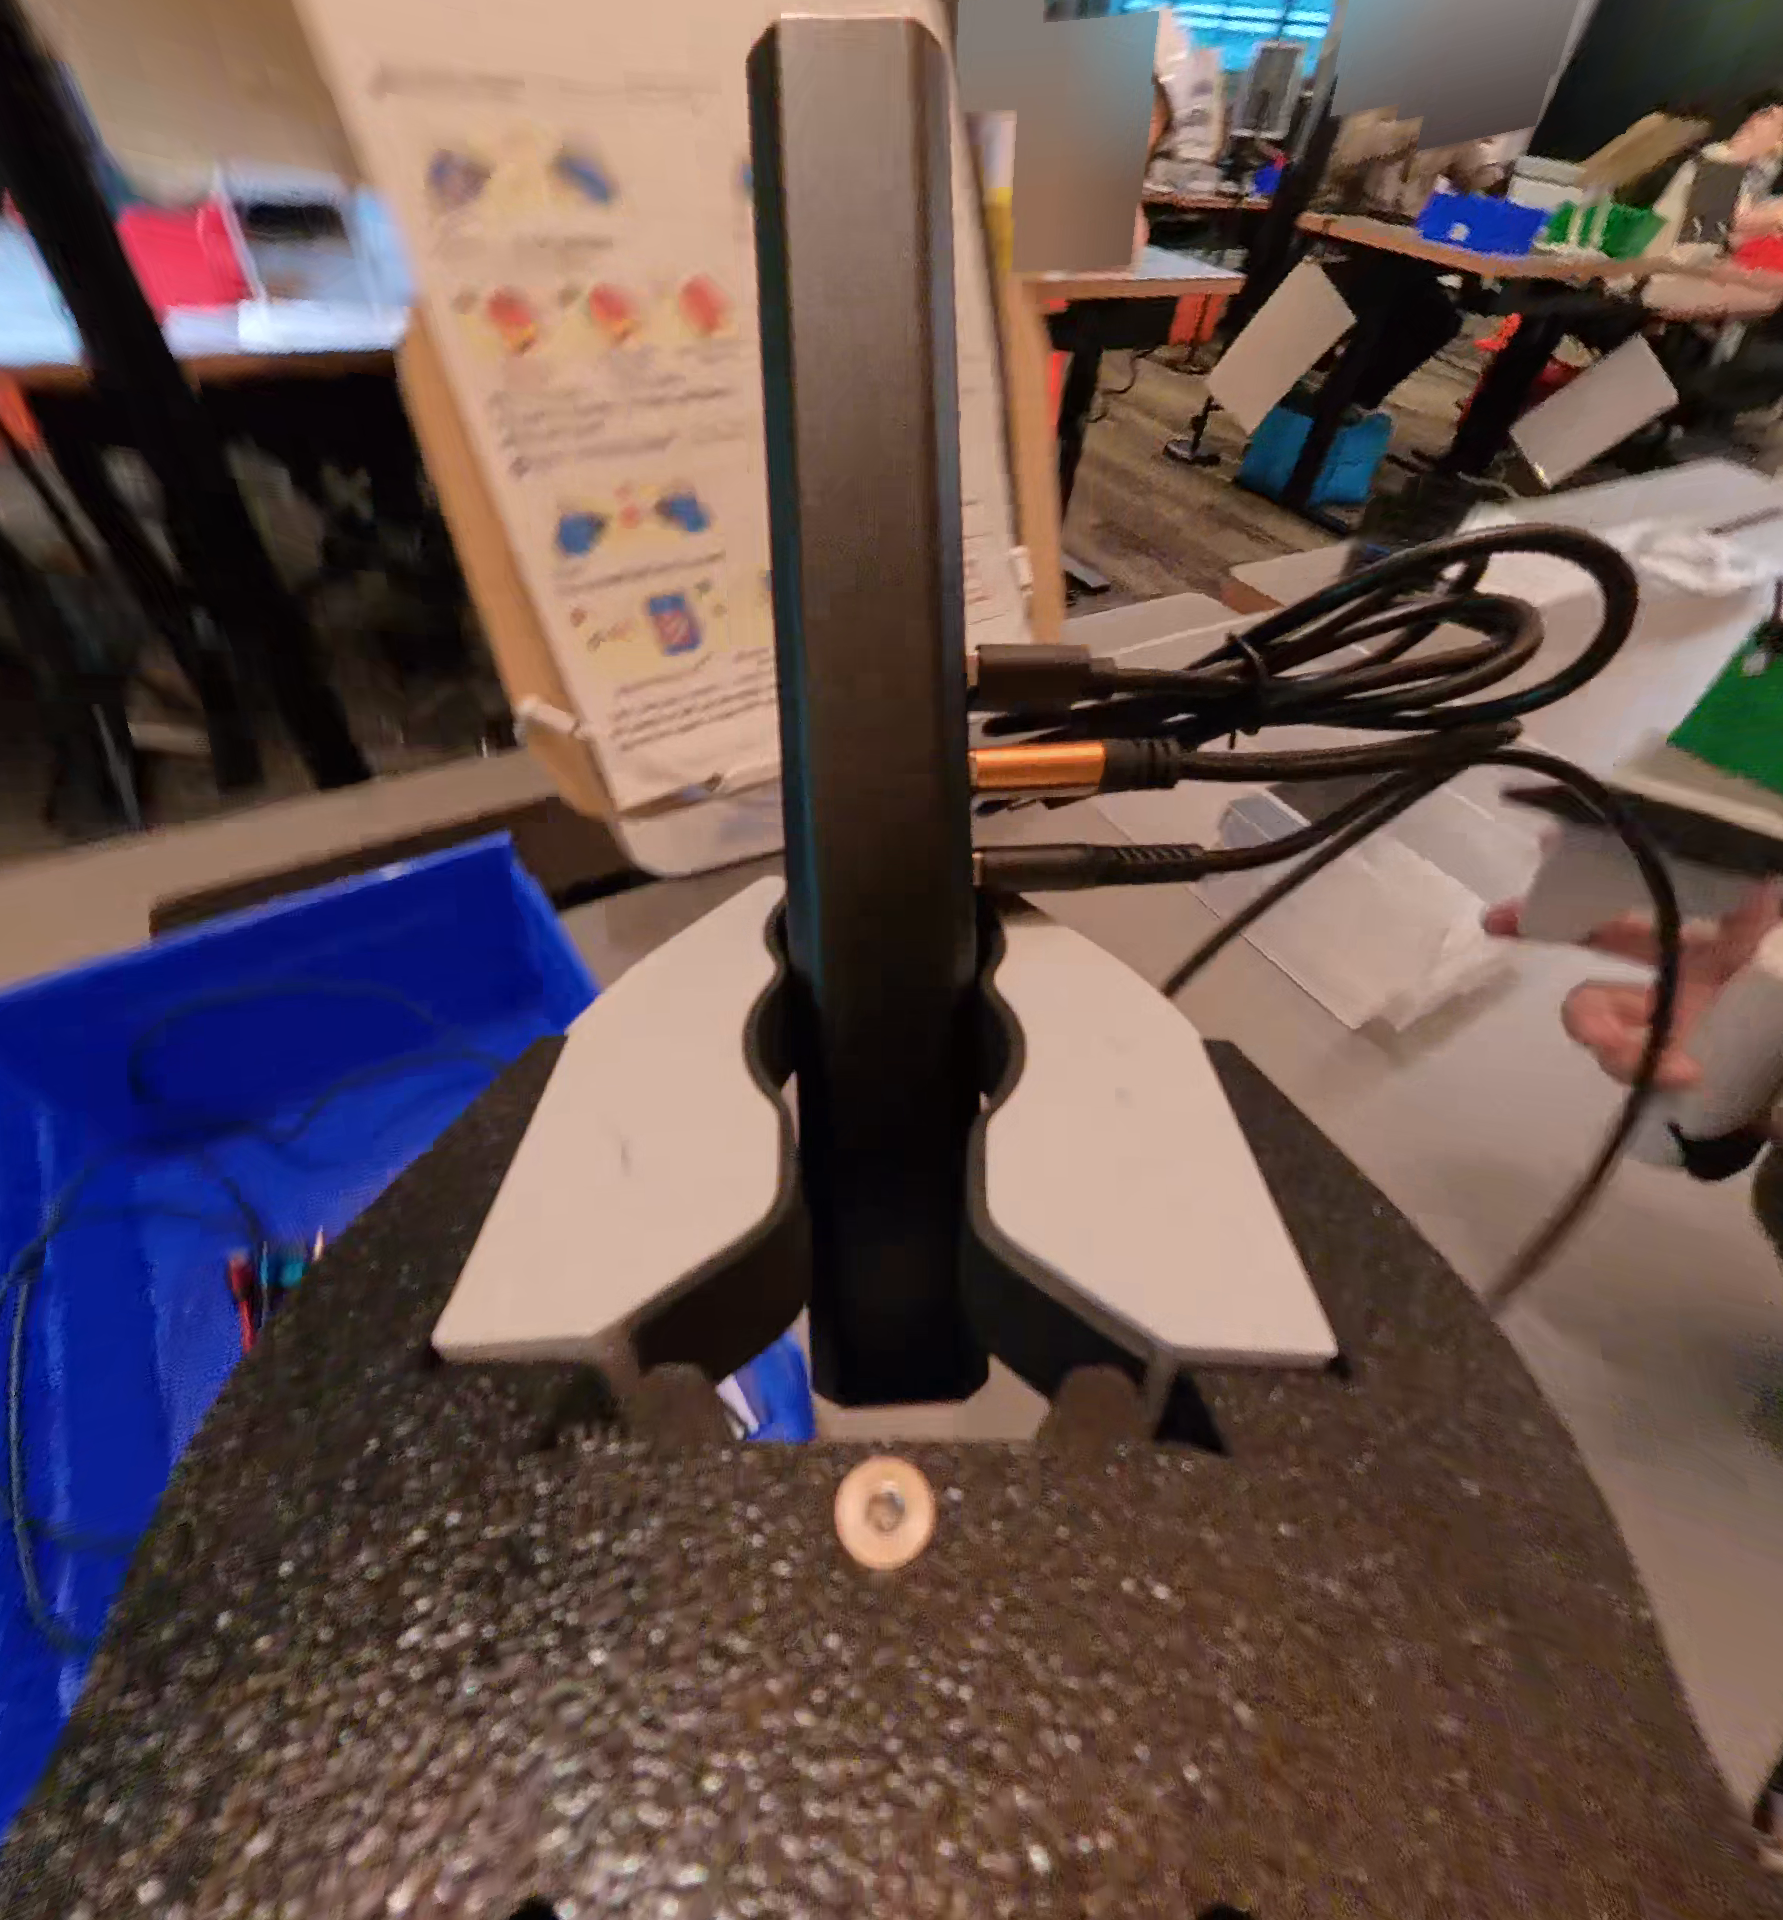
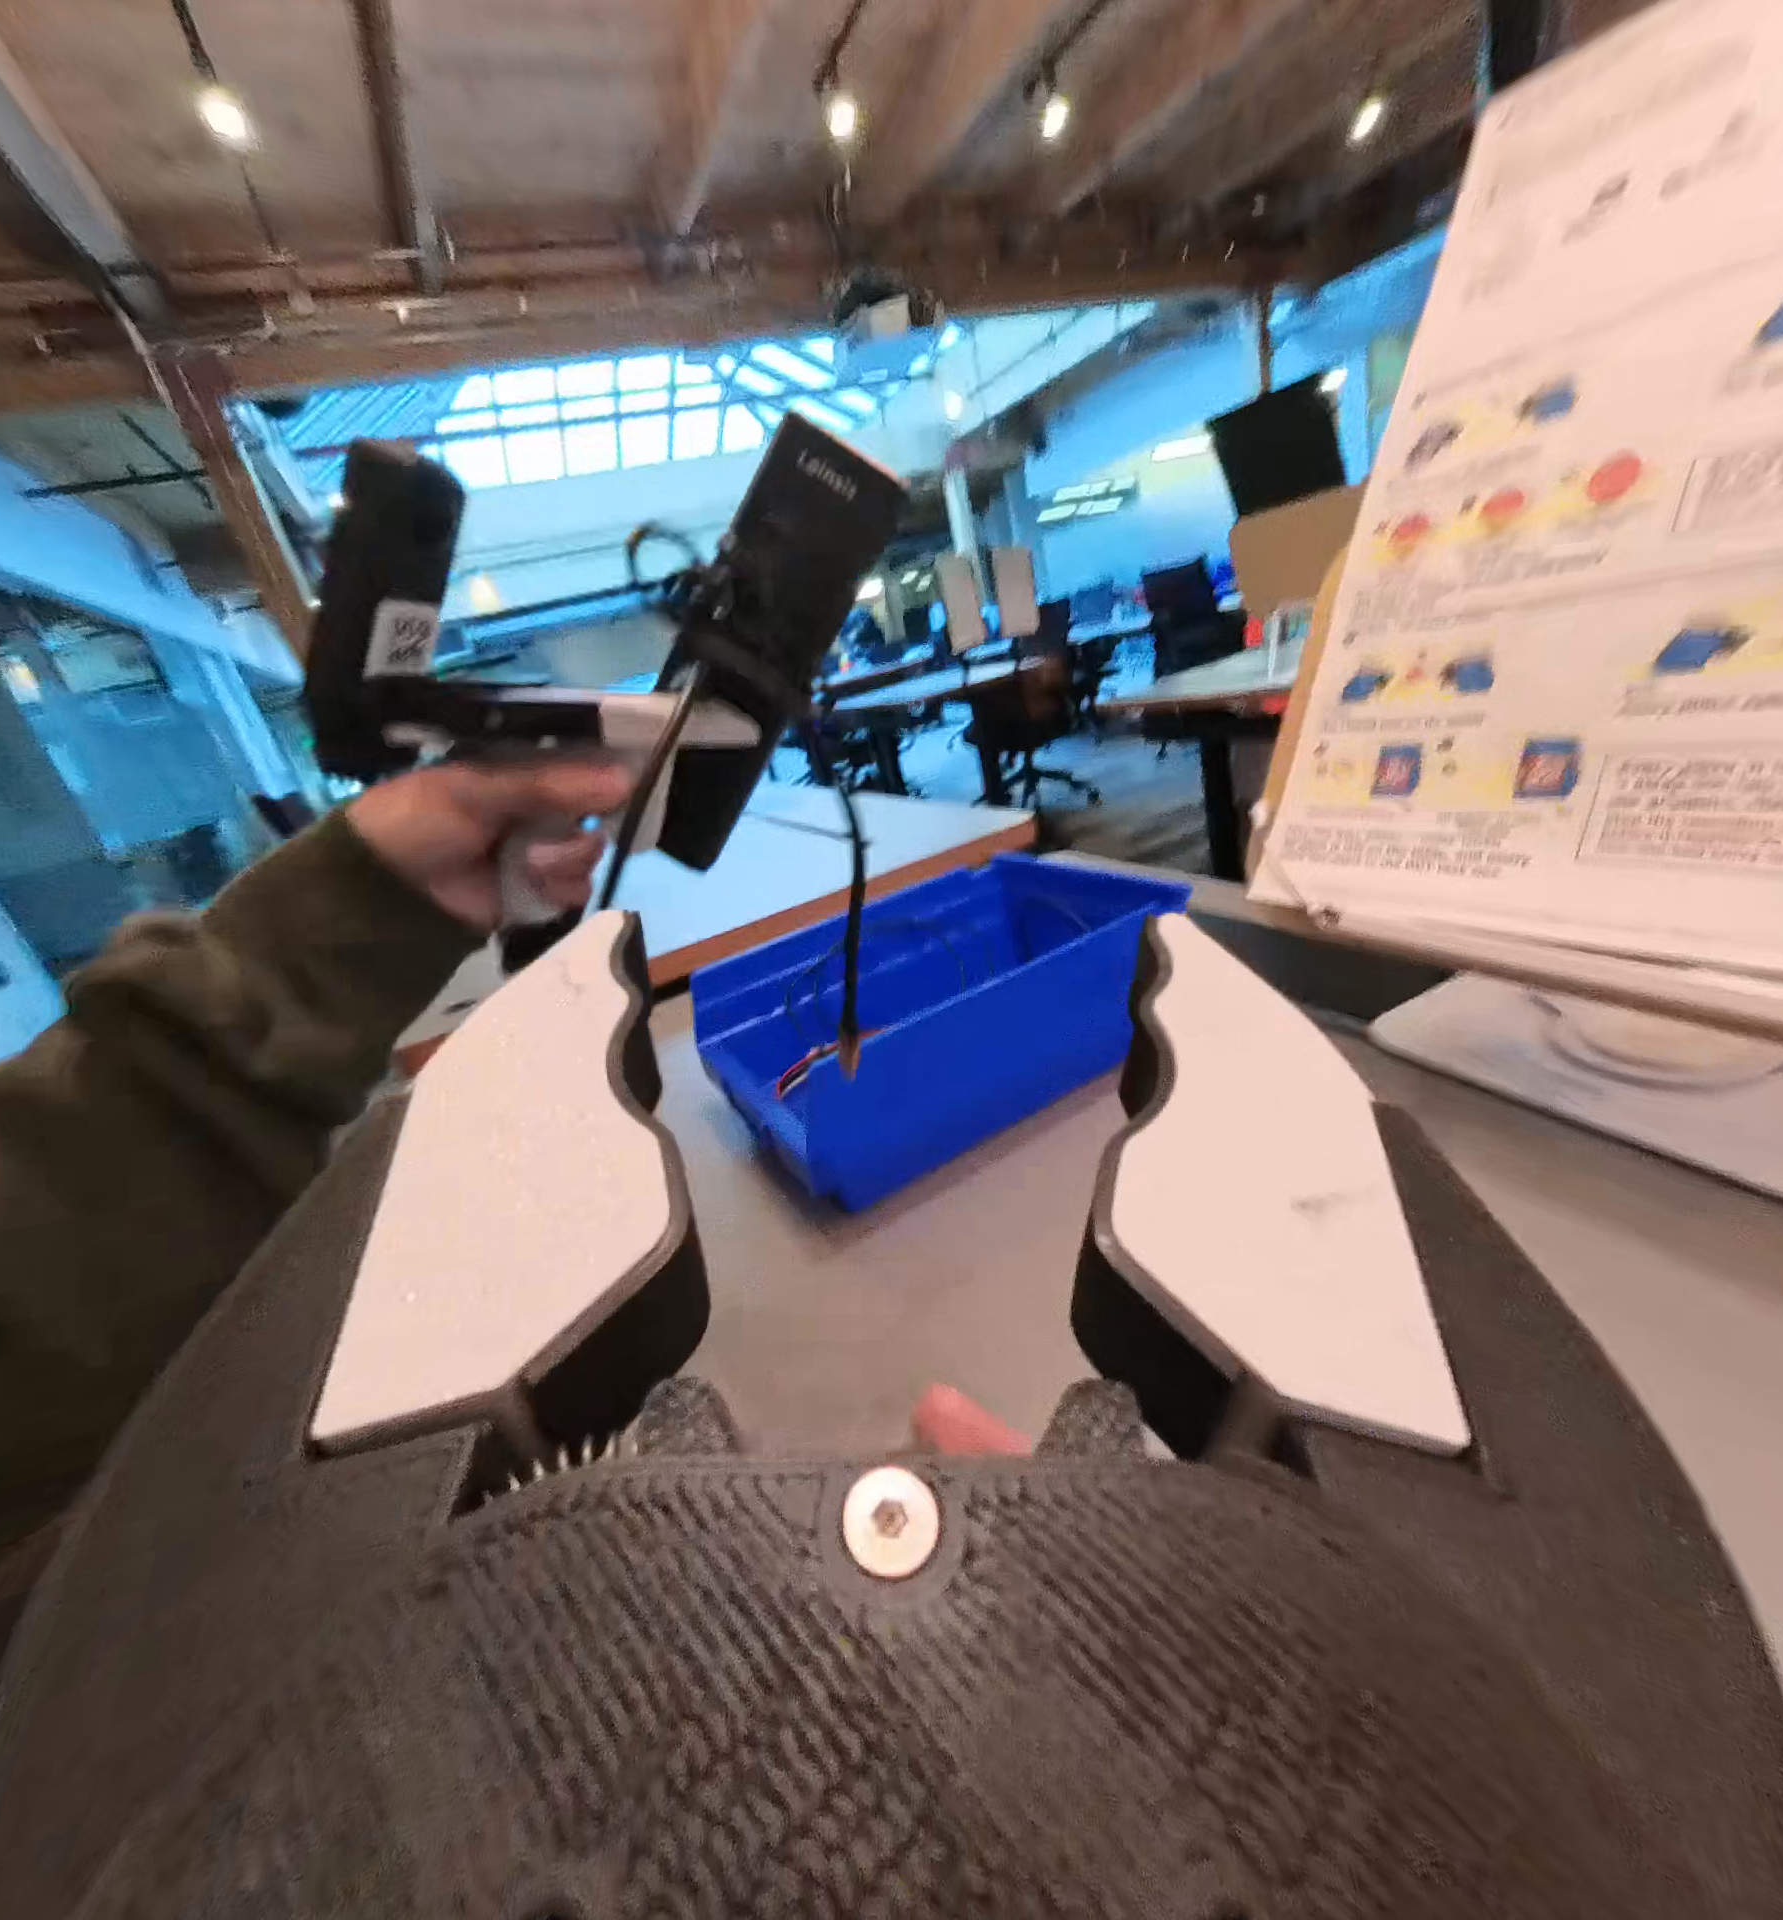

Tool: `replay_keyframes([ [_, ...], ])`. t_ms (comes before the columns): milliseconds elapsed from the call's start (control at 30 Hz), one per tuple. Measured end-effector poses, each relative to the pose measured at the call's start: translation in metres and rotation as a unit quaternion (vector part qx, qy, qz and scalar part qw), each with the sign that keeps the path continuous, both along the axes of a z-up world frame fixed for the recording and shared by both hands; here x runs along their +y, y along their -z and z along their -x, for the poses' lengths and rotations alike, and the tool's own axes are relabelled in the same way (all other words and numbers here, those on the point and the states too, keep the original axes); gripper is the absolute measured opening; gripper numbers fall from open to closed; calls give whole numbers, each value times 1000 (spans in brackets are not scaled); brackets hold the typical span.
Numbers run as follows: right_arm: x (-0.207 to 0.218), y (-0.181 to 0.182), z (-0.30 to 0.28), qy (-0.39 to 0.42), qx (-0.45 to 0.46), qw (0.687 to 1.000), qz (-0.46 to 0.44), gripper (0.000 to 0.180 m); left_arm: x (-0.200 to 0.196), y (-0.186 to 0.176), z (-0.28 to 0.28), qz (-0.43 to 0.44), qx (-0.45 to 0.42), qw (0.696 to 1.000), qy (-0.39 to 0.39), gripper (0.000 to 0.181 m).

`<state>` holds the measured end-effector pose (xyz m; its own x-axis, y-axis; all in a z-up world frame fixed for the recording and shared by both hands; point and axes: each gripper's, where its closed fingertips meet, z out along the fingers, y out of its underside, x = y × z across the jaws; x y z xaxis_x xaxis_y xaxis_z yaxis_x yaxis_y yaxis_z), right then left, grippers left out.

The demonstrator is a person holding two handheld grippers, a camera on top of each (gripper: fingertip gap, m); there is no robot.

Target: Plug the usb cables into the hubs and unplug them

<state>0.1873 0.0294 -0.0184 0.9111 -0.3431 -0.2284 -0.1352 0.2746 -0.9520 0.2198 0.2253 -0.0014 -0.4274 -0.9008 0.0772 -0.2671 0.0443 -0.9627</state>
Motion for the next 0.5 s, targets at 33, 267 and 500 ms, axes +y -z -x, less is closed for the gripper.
replay_keyframes([
  [33,-7,-8,-2,22,-15,1000,-8,91,-18,-2,8,-25,-25,999,13,29],
  [267,-24,-14,-1,-67,67,991,-91,93,-118,35,45,-213,-138,964,84,29],
  [500,12,1,14,-108,68,988,-89,73,-163,75,53,-349,-194,911,105,29],
])
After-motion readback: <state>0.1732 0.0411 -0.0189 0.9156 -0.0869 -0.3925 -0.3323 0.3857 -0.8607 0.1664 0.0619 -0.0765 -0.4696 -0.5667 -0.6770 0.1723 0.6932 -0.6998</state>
